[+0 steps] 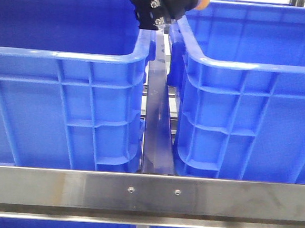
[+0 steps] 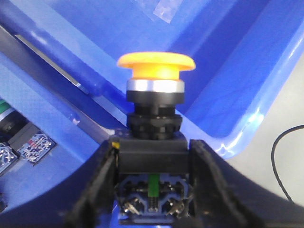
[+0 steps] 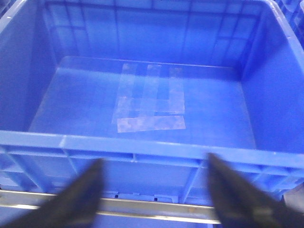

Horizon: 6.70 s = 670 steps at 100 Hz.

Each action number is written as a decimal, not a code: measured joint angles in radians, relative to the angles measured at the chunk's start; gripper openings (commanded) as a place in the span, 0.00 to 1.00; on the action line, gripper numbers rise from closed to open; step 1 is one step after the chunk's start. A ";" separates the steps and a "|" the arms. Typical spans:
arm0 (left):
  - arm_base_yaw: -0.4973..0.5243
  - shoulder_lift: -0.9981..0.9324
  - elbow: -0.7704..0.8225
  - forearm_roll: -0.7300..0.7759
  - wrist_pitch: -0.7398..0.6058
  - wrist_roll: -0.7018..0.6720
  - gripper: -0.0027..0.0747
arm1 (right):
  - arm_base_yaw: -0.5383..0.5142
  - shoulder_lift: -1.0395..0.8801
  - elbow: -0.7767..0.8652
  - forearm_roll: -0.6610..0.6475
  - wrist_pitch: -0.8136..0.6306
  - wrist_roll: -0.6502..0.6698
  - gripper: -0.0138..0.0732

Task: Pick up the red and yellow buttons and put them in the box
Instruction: 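Move the right gripper toward the yellow cap held by the left gripper, then close the right gripper on the yellow cap and open the left gripper, then carry the yellow button with the right gripper over the empty bin, then lower the yellow button into the bin and open the right gripper, then withdraw both grippers upward out of the bins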

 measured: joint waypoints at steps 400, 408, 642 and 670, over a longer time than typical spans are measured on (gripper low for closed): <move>0.000 -0.003 0.000 -0.044 0.036 0.000 0.74 | -0.068 1.127 -0.450 1.726 -0.175 -1.249 0.51; 0.000 -0.003 0.000 -0.044 0.036 0.000 0.74 | -0.055 1.140 -0.456 1.726 -0.272 -1.353 0.51; 0.000 -0.004 0.000 -0.045 0.037 0.000 0.73 | -0.036 1.329 -0.600 1.743 -0.449 -1.671 0.41; 0.000 -0.004 0.000 -0.045 0.027 0.000 0.56 | -0.036 1.040 -0.357 1.743 -0.460 -1.673 0.09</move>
